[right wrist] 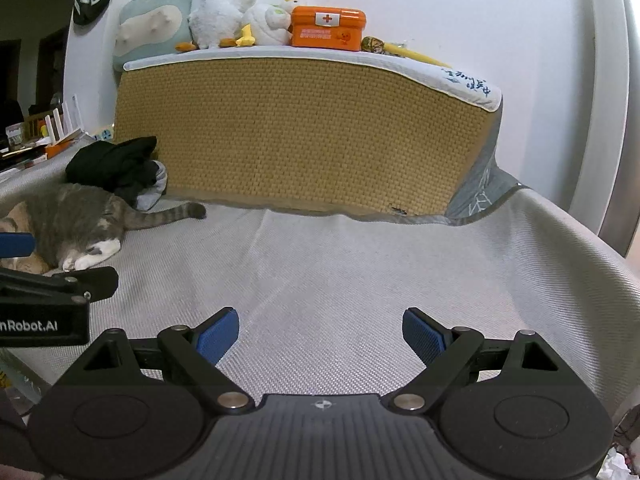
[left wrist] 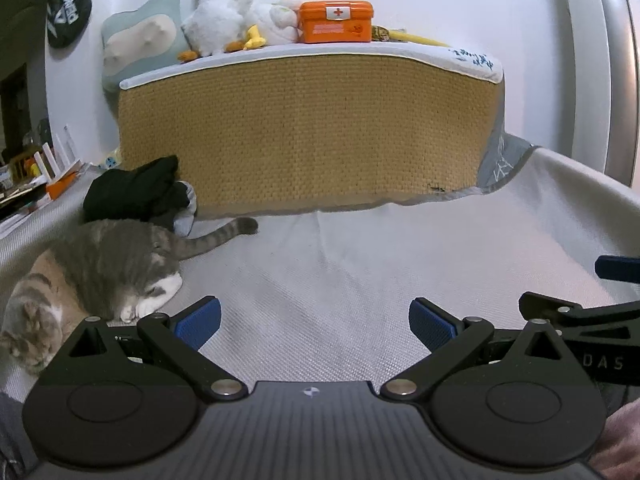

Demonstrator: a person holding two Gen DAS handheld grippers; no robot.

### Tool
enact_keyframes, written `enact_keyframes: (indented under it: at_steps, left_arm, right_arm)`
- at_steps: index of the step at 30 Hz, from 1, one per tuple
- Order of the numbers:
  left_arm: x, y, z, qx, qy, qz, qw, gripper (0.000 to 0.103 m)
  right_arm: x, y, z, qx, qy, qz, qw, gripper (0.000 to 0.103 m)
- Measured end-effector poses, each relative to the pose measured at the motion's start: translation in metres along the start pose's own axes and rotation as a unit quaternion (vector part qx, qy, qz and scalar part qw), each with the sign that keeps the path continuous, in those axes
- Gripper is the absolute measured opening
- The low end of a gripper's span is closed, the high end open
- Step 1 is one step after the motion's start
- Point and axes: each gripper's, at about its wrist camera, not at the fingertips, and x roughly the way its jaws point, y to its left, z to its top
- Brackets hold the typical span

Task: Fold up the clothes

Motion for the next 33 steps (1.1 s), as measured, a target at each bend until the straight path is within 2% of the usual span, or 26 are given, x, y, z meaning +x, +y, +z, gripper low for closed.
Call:
enact_keyframes:
  at_steps: [6, 14, 17, 24, 33]
  left_arm:
    - [-0.001, 0.002, -0.002, -0.006, 0.001, 0.005, 1.0000, 0.103]
    - [-0.009, 0.006, -0.006, -0.024, -0.001, -0.017, 0.9996, 0.103]
    - [-0.012, 0.008, -0.007, -0.031, 0.000, -0.020, 0.9993, 0.103]
    - [-0.017, 0.014, -0.008, -0.054, 0.009, -0.012, 0.9984, 0.103]
    - [-0.027, 0.014, -0.010, -0.053, 0.019, -0.012, 0.9984, 0.103]
  right_arm:
    - [0.002, -0.002, -0.002, 0.010, 0.007, 0.005, 1.000, 0.091]
    - [-0.001, -0.001, -0.003, 0.024, 0.011, 0.016, 1.000, 0.091]
    - [-0.002, 0.000, -0.002, 0.028, 0.015, 0.006, 0.999, 0.092]
    - [-0.007, 0.005, 0.000, 0.017, 0.018, 0.014, 1.000, 0.092]
    - [-0.016, 0.010, -0.001, 0.003, 0.010, 0.007, 1.000, 0.092]
